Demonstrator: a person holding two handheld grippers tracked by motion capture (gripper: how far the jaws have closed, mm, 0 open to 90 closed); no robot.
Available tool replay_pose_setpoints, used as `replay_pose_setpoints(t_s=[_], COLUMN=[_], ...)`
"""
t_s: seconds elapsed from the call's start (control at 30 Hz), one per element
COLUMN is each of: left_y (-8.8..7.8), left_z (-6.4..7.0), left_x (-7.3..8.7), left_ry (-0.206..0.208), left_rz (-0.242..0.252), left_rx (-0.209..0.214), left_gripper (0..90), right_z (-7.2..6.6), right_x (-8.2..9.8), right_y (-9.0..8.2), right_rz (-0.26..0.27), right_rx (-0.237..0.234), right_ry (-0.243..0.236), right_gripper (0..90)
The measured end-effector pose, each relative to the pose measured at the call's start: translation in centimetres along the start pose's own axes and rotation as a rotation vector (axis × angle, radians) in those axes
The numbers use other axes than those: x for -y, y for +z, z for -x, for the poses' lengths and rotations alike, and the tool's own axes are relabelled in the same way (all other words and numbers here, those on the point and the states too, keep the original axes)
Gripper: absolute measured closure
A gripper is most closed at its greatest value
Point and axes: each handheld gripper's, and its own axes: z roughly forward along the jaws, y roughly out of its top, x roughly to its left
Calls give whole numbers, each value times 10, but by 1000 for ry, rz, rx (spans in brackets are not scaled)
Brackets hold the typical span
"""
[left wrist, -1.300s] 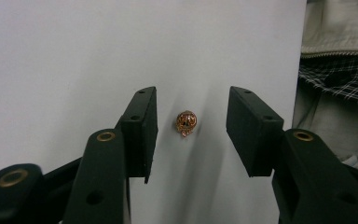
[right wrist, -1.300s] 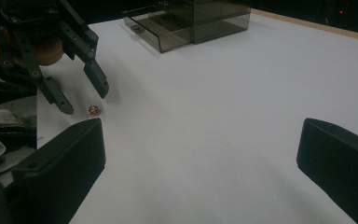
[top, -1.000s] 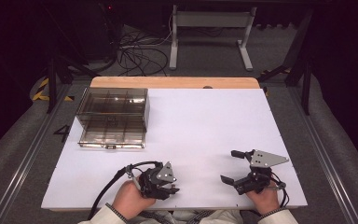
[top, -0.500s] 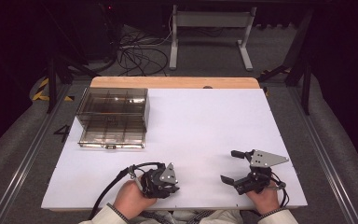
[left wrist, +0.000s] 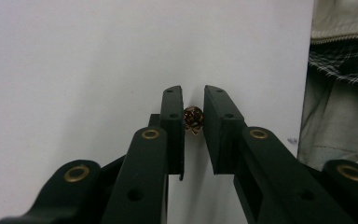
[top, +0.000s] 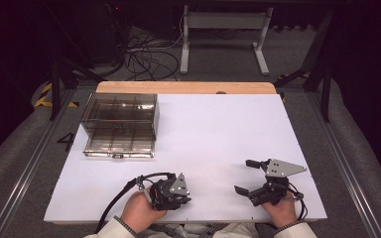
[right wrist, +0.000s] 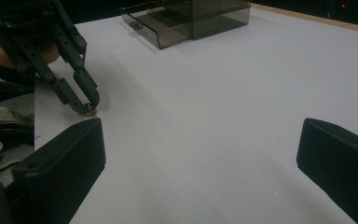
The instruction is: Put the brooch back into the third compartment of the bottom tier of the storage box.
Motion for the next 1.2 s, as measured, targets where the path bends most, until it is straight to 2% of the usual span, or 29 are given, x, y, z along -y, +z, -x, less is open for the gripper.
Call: replay_pose_setpoints(t_s=[0.13,0.47,0.93,1.0,1.2], left_y=[-6,-23,-35,-36,-42], left_z=[-2,-3,-7,-7,-10], left_x=[0,-2,0,0,0], left_ry=[-11,4,-14,-27,-24], left_rz=[42,144,214,224,246], left_rx=[5,1,-3,-4,-12], left_gripper=[790,790,790,790,790], right_z=[1,3,3,3,4], right_x=[1,2,3,3,3], right_y=[1,3,2,2,2], right_rz=[-1,-6,-3,-3,-5], right_rx=[2,12,4,3,1], right_ry=[5,15,16,17,19], right_gripper=[16,16,19,19,20])
